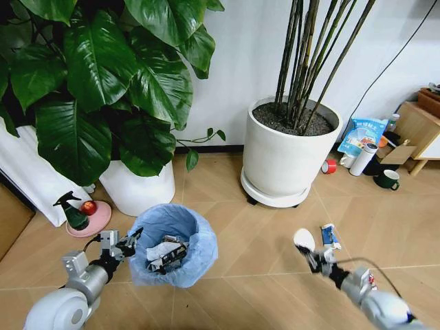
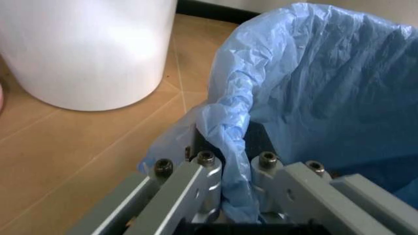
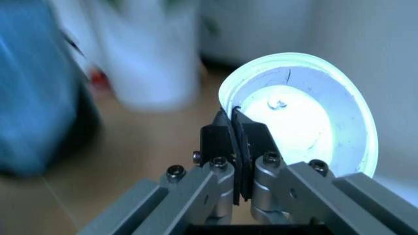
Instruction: Pick up the trash bin and place the garbage on the floor into it.
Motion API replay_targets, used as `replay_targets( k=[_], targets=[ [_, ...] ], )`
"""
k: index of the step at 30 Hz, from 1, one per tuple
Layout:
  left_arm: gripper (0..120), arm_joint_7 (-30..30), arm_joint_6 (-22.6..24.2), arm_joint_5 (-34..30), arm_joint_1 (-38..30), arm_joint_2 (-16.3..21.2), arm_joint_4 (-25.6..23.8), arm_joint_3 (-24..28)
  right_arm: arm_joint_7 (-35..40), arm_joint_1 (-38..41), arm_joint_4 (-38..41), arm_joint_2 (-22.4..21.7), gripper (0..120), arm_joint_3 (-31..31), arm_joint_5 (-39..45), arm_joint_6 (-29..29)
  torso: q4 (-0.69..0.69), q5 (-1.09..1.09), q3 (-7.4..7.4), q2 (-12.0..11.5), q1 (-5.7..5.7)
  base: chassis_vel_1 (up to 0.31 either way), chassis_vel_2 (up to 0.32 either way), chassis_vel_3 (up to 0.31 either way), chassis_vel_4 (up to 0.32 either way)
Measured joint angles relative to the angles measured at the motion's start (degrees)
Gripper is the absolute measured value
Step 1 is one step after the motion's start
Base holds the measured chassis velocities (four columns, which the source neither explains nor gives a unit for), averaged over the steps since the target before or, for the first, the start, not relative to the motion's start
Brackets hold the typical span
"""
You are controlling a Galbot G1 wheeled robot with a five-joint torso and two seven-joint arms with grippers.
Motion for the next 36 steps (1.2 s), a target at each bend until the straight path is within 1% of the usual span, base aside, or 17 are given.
replay_targets(
  k=[1,3,4,5,7,8,10,11,13,15,17,18,22,29,32,33,36],
  targets=[
    [0,0.0,0.0,-0.3,-0.2,0.4,0.1,0.1,-0.9,2.5,2.5,-0.9,0,-2.1,2.8,0.1,0.01,-0.03,0.0,0.0,0.0,0.0,0.0,0.0,0.0],
    [0,0.1,-0.1,-0.9,-0.8,1.3,0.4,0.8,-1.6,7.3,6.0,-1.8,0,-6.8,8.1,0.0,0.03,0.0,0.0,0.0,0.0,0.0,0.0,0.0,0.0],
    [0,0.1,-0.1,-0.9,-0.8,1.3,0.4,0.8,-1.6,7.3,6.0,-1.8,0,-6.8,8.1,0.0,0.03,0.0,0.0,0.0,0.0,0.0,0.0,0.0,0.0],
    [0,0.1,-0.2,-1.0,-1.3,1.8,0.6,1.4,-1.8,9.7,7.5,-1.9,0,-8.9,10.0,-0.4,0.04,0.01,0.0,0.0,0.0,0.0,0.0,0.0,0.0],
    [0,0.3,-0.3,-1.2,-2.1,2.7,1.1,2.5,-2.4,14.3,9.1,-1.8,0,-13.4,12.6,-0.9,0.04,-0.06,0.01,0.0,0.0,0.0,0.0,0.0,0.0],
    [0,0.3,-0.3,-1.2,-2.1,2.7,1.1,2.5,-2.4,14.3,9.1,-1.8,0,-13.4,12.6,-0.9,0.04,-0.06,0.01,0.0,0.0,0.0,0.0,0.0,0.0],
    [0,0.4,-0.4,-1.6,-3.3,3.5,1.6,4.2,-3.1,19.8,9.7,-0.8,0,-20.2,15.7,-1.1,0.03,0.02,0.01,0.0,0.0,0.0,0.0,0.0,0.0],
    [0,0.4,-0.5,-1.8,-4.0,3.7,1.9,4.9,-3.9,22.4,9.5,-0.1,0,-23.5,16.9,-1.1,0.02,-0.01,0.01,0.0,0.0,0.0,0.0,0.0,0.0],
    [0,0.5,-0.5,-1.9,-4.3,3.7,2.0,5.3,-4.5,23.8,9.3,0.3,0,-25.3,17.4,-1.1,0.02,-0.04,0.01,0.0,0.0,0.0,0.0,0.0,0.0],
    [0,0.5,-0.5,-2.3,-5.0,3.9,2.3,6.0,-6.4,28.4,7.8,1.6,0,-31.1,19.2,-1.0,0.01,0.0,0.01,0.0,0.0,0.0,0.0,0.0,0.0],
    [0,0.5,-0.5,-2.4,-5.2,4.1,2.4,6.1,-7.6,31.6,6.2,2.8,0,-35.0,20.0,-1.0,0.02,-0.02,0.01,0.0,0.0,0.0,0.0,0.0,0.0],
    [0,0.5,-0.5,-2.4,-5.2,4.1,2.4,6.1,-7.6,31.6,6.2,2.8,0,-35.0,20.0,-1.0,0.02,-0.02,0.01,0.0,0.0,0.0,0.0,0.0,0.0],
    [0,0.6,-0.5,-2.5,-5.1,4.3,2.5,5.9,-9.1,36.7,2.0,5.6,0,-41.4,20.4,-1.0,0.02,-0.02,0.01,0.0,0.0,0.0,0.0,0.0,0.0],
    [0,0.6,-0.5,-2.6,-5.1,4.3,2.6,5.7,-9.6,39.7,-1.6,8.0,0,-45.5,20.4,-1.0,0.02,-0.01,0.0,0.0,0.0,0.0,0.0,0.0,0.0],
    [0,0.6,-0.5,-2.7,-5.2,4.1,2.6,5.2,-9.7,42.4,-5.0,10.6,0,-49.3,20.4,-1.0,0.02,-0.02,0.01,0.0,0.0,0.0,0.0,0.0,0.0],
    [0,0.6,-0.5,-2.7,-5.2,4.1,2.6,5.2,-9.7,42.4,-5.0,10.6,0,-49.3,20.4,-1.0,0.02,-0.02,0.01,0.0,0.0,0.0,0.0,0.0,0.0],
    [0,0.6,-0.5,-2.9,-5.1,3.9,2.4,4.7,-9.6,44.4,-6.9,12.2,1,-53.0,20.2,-1.4,0.02,-0.01,0.0,0.0,0.0,0.0,0.0,0.0,0.0]
  ],
)
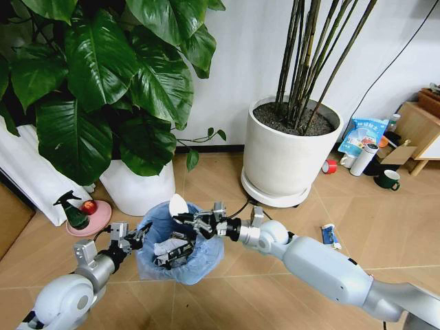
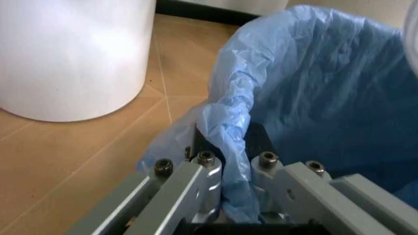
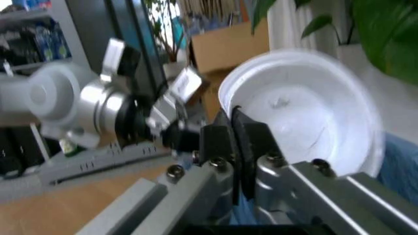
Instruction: Pick up the trash bin and place the garbage on the floor into it.
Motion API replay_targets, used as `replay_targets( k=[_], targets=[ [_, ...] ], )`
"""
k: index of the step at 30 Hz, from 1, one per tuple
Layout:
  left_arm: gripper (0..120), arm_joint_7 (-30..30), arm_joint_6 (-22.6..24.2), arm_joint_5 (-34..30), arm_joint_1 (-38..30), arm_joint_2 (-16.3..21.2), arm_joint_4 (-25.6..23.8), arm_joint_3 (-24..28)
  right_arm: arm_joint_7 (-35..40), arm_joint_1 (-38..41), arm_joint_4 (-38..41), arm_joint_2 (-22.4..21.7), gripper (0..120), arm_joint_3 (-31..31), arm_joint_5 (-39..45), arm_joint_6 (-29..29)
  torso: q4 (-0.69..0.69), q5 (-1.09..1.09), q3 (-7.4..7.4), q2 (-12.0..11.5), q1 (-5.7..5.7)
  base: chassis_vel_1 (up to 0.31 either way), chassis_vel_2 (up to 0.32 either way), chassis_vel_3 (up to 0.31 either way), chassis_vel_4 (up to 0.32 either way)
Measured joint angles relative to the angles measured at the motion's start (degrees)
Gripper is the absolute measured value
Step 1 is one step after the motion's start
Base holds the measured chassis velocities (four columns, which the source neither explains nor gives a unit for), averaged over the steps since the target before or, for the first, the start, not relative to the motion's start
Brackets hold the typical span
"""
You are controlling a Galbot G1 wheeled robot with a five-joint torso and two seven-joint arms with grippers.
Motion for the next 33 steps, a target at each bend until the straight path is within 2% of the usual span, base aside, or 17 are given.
replay_targets(
  k=[1,4,5,8,9,12,13,16,17,19,20,25,29,33],
  targets=[
    [0,0.0,0.0,0.0,0.0,0.0,0.0,0.0,0.0,0.0,0.0,0.0,1,0.0,0.0,0.0,0.0,0.0,0.0,0.0,0.0,0.0,0.0,0.0,0.0],
    [0,-0.1,0.0,-0.1,0.1,-0.5,-0.4,-0.4,0.0,1.7,-1.8,-0.1,17,-2.3,-1.6,-1.0,0.0,0.0,0.0,0.0,0.0,0.0,0.0,0.0,0.0],
    [0,-0.1,0.0,-0.1,0.1,-0.5,-0.4,-0.4,0.0,1.7,-1.8,-0.1,17,-2.3,-1.6,-1.0,0.0,0.0,0.0,0.0,0.0,0.0,0.0,0.0,0.0],
    [0,-0.1,0.1,-0.5,0.2,-0.6,-0.6,-1.3,0.1,2.1,-2.2,-1.6,30,-2.4,-2.0,-1.3,-0.01,0.01,0.0,0.0,0.0,0.0,0.0,0.0,0.0],
    [0,-0.1,0.1,-0.5,0.2,-0.6,-0.6,-1.3,0.1,2.1,-2.2,-1.6,30,-2.4,-2.0,-1.3,-0.01,0.01,0.0,0.0,0.0,0.0,0.0,0.0,0.0],
    [0,-0.1,0.1,-0.7,0.2,-0.5,-0.6,-1.6,0.2,2.1,-1.5,-2.7,43,-1.1,-1.9,-1.5,0.0,0.01,0.0,0.0,0.0,0.0,0.0,0.0,0.0],
    [0,-0.1,0.1,-0.7,0.2,-0.5,-0.6,-1.6,0.2,2.1,-1.5,-2.7,43,-1.1,-1.9,-1.5,0.0,0.01,0.0,0.0,0.0,0.0,0.0,0.0,0.0],
    [0,-0.1,0.1,-0.7,0.3,-0.6,-0.8,-1.6,0.3,2.0,-0.4,-4.2,58,0.5,-1.6,-1.7,0.0,0.01,0.0,0.0,0.0,0.0,0.0,0.0,0.0],
    [0,-0.1,0.1,-0.7,0.3,-0.6,-0.8,-1.6,0.3,2.0,-0.4,-4.2,58,0.5,-1.6,-1.7,0.0,0.01,0.0,0.0,0.0,0.0,0.0,0.0,0.0],
    [0,-0.1,0.1,-0.7,0.5,-0.7,-0.8,-1.7,0.4,1.1,0.7,-5.5,70,2.3,-1.5,-1.8,0.0,0.01,0.0,0.0,0.0,0.0,0.0,0.0,0.0],
    [0,-0.1,0.1,-0.7,0.5,-0.7,-0.8,-1.7,0.4,1.1,0.7,-5.5,70,2.3,-1.5,-1.8,0.0,0.01,0.0,0.0,0.0,0.0,0.0,0.0,0.0],
    [0,-0.1,0.1,-0.8,0.5,-0.6,-0.8,-2.2,0.4,-2.3,2.8,-8.6,93,7.1,-1.6,-1.8,-0.01,0.02,0.0,0.0,0.0,0.0,0.0,0.0,0.0],
    [0,-0.2,0.1,-1.0,0.4,-0.5,-0.7,-2.2,0.3,-5.1,4.3,-10.3,100,10.1,-1.9,-1.8,-0.01,0.01,0.0,0.0,0.0,0.0,0.0,0.0,0.0],
    [0,-0.3,0.1,-1.1,0.3,-0.5,-0.7,-2.2,0.2,-8.8,5.4,-11.6,100,14.2,-2.7,-1.7,0.0,0.01,0.0,0.0,0.0,0.0,0.0,0.0,0.0]
  ],
)
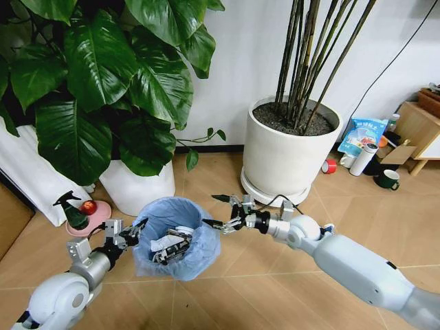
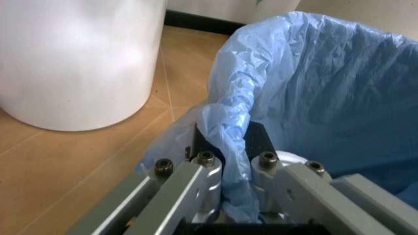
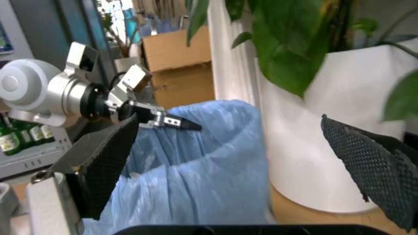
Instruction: Pick up the trash bin and place the garbage on the floor into it.
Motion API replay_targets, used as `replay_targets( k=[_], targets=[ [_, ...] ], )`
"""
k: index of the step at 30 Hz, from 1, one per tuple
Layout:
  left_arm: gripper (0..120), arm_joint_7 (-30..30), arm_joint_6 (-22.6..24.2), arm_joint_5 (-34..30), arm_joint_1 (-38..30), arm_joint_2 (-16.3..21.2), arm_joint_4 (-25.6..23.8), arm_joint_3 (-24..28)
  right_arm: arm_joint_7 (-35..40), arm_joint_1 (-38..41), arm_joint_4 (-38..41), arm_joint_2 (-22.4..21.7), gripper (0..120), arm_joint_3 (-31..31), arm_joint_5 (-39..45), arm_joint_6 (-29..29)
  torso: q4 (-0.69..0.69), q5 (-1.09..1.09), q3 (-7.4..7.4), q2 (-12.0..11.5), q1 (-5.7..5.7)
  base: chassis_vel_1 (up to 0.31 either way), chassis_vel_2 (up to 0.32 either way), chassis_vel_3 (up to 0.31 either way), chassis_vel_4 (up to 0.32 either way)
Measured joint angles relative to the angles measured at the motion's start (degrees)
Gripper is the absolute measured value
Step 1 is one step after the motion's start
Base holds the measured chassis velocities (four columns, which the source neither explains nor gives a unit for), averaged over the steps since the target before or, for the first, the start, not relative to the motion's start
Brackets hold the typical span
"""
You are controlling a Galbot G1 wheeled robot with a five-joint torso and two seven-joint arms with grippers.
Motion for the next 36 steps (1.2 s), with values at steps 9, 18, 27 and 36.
replay_targets(
  k=[9,18,27,36],
  targets=[
    [0,-0.2,0.1,-0.5,0.5,-0.7,-0.6,-1.2,1.9,-12.3,-0.5,-1.5,100,15.2,-2.2,1.4,-0.01,0.0,0.0,0.0,0.0,0.0,0.0,0.0,0.0],
    [0,-0.2,0.1,-0.6,1.8,-1.0,-1.7,-2.3,9.9,-28.8,-1.3,0.6,100,38.5,-8.1,0.6,0.0,0.01,-0.01,0.0,0.0,0.0,0.0,0.0,0.0],
    [0,-0.2,0.0,-0.3,2.1,-1.7,-2.4,-2.9,14.2,-40.3,-2.9,5.9,100,52.0,-16.9,2.3,-0.01,0.0,-0.01,0.0,-0.01,0.0,0.0,0.0,0.0],
    [0,-0.2,-0.1,0.4,2.5,-3.5,-3.3,-3.4,16.7,-43.9,-6.7,12.5,100,59.7,-22.3,4.8,-0.01,0.0,0.0,0.0,-0.01,0.0,0.0,0.0,0.0]
  ],
)
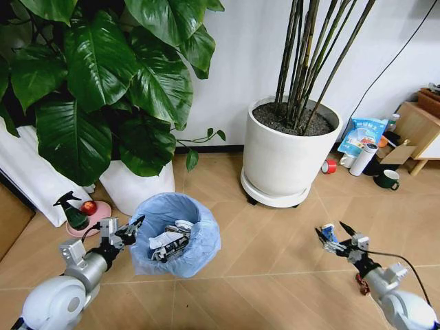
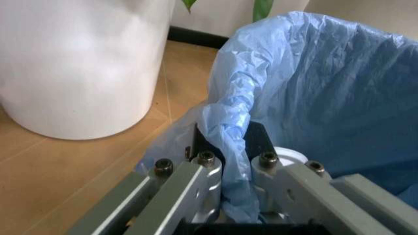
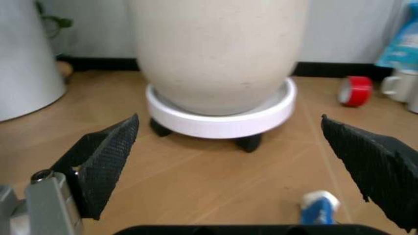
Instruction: Pick up the trash bin and place the garbage on the floor into it.
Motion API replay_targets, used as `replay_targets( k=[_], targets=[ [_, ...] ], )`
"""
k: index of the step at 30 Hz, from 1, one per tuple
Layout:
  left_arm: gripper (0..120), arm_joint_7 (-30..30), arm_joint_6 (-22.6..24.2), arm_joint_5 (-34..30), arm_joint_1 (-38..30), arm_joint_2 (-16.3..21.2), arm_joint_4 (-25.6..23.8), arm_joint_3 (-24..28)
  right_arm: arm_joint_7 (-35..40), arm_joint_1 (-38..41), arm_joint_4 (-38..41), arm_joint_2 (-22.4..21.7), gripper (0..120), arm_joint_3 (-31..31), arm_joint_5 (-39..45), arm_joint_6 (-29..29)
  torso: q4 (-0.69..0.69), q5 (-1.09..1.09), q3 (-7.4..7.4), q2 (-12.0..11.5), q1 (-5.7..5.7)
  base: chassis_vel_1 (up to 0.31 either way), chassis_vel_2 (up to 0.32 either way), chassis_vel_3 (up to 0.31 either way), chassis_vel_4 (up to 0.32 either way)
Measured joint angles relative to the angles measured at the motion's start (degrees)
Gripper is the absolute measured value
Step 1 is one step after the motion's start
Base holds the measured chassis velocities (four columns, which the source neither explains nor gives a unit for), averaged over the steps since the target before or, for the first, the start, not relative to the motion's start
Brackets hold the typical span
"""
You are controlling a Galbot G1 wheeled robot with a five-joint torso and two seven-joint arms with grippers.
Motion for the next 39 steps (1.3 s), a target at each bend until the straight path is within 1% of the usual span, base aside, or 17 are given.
replay_targets(
  k=[3,5,6,9,11,12,14,21,25,29,36,39],
  targets=[
    [0,0.0,0.0,0.6,0.1,-1.1,-0.1,0.1,-0.4,-1.6,0.3,2.9,100,1.4,-0.7,1.3,0.0,0.02,0.0,0.0,0.0,0.0,0.0,0.0,0.0],
    [0,0.1,-0.1,0.9,0.3,-1.8,-0.1,0.1,-1.6,-2.2,0.1,4.7,100,1.9,-1.2,2.1,0.0,-0.02,0.0,0.0,0.0,0.0,0.0,0.0,0.0],
    [0,0.1,-0.1,0.9,0.3,-1.8,-0.1,0.1,-1.6,-2.2,0.1,4.7,100,1.9,-1.2,2.1,0.0,-0.02,0.0,0.0,0.0,0.0,0.0,0.0,0.0],
    [0,0.2,-0.3,1.4,0.4,-2.7,0.0,0.1,-2.3,-2.4,-0.6,7.0,100,2.2,-1.2,2.3,0.0,0.02,0.0,0.0,0.0,0.0,0.0,0.0,0.0],
    [0,0.2,-0.3,1.5,0.5,-2.9,0.0,0.1,-2.4,-2.4,-0.6,7.4,100,2.2,-1.1,2.2,0.0,0.02,0.0,0.0,0.0,0.0,0.0,0.0,0.0],
    [0,0.3,-0.3,1.7,0.6,-3.3,0.0,0.0,-3.0,-2.6,-0.7,8.2,100,2.3,-0.9,2.1,0.0,-0.02,0.0,0.0,0.0,0.0,0.0,0.0,0.0],
    [0,0.3,-0.3,1.8,0.8,-3.7,-0.1,-0.2,-3.5,-2.6,-0.9,8.9,100,2.5,-0.9,2.1,0.0,0.0,0.0,0.0,0.0,0.0,0.0,0.0,0.0],
    [0,0.3,-0.5,2.0,1.1,-4.6,-0.1,-0.7,-4.4,-2.5,-1.1,10.0,100,2.9,-0.4,2.2,0.01,0.0,0.0,0.0,0.0,-0.008,-0.007,0.005,0.01],
    [0,0.3,-0.5,2.1,1.1,-4.9,-0.2,-0.7,-4.7,-2.6,-1.1,10.1,100,2.9,-0.2,2.2,0.01,0.0,0.0,0.0,0.0,-0.107,-0.091,0.116,0.114],
    [0,0.3,-0.5,2.2,1.1,-4.8,-0.2,-0.7,-4.9,-2.5,-1.2,9.7,100,2.9,0.2,2.4,-0.01,0.0,0.01,0.0,0.01,-0.172,-0.185,0.174,0.162],
    [0,0.3,-0.5,2.2,1.0,-4.9,-0.2,-0.5,-5.0,-2.3,-1.6,9.1,100,2.8,0.4,2.6,0.01,0.01,0.01,0.0,0.0,-0.222,-0.232,0.219,0.221],
    [0,0.3,-0.5,2.3,1.0,-5.0,-0.2,-0.4,-5.0,-2.2,-1.9,9.0,100,2.5,0.4,2.7,0.0,-0.01,0.01,0.0,0.0,-0.225,-0.232,0.231,0.22]
  ],
)
